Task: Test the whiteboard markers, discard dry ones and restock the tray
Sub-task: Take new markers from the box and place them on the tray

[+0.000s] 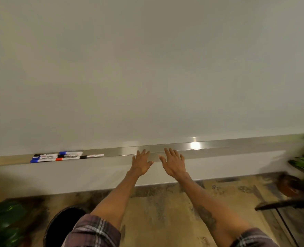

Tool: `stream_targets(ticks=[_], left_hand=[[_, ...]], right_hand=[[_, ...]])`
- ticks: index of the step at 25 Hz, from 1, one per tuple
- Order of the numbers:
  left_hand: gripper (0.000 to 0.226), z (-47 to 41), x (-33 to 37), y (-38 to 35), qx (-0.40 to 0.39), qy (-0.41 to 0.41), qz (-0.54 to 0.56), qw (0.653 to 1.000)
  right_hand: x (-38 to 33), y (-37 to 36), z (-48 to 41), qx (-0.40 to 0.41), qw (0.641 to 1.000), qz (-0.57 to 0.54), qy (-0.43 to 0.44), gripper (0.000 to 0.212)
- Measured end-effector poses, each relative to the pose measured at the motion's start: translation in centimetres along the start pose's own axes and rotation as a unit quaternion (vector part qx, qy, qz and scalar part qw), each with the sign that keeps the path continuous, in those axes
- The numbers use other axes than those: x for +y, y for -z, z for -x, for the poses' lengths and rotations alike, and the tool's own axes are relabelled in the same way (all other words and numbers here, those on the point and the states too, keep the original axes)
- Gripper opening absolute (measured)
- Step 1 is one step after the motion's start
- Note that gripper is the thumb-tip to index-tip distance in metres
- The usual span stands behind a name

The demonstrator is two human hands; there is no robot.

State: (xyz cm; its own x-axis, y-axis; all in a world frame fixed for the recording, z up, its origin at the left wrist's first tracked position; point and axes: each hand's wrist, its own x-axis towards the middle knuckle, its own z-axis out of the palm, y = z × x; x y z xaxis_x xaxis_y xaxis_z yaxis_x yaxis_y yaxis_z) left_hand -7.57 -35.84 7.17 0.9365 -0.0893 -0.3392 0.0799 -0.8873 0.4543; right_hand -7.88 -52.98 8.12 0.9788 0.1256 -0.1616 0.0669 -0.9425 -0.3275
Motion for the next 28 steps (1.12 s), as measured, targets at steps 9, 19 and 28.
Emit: stream_targets(ticks=[9, 19, 28], left_hand=[[0.055, -0.9, 18.9, -7.4, 0.017, -0.137, 0.011, 0.99], [0.052, 0.7, 36.9, -15.5, -0.004, -0.245, 0.027, 0.969], [0.052, -0.5, 50.1, -22.5, -0.075, -0.356, -0.006, 0.932]], right_hand=[[17.2, 8.8, 6.5, 0.097, 0.99, -0.044, -0.093, 0.061], [33.4, 15.3, 15.6, 0.196, 0.952, -0.068, -0.225, 0.055], [45.9, 18.6, 20.5, 0.258, 0.904, -0.078, -0.333, 0.054]])
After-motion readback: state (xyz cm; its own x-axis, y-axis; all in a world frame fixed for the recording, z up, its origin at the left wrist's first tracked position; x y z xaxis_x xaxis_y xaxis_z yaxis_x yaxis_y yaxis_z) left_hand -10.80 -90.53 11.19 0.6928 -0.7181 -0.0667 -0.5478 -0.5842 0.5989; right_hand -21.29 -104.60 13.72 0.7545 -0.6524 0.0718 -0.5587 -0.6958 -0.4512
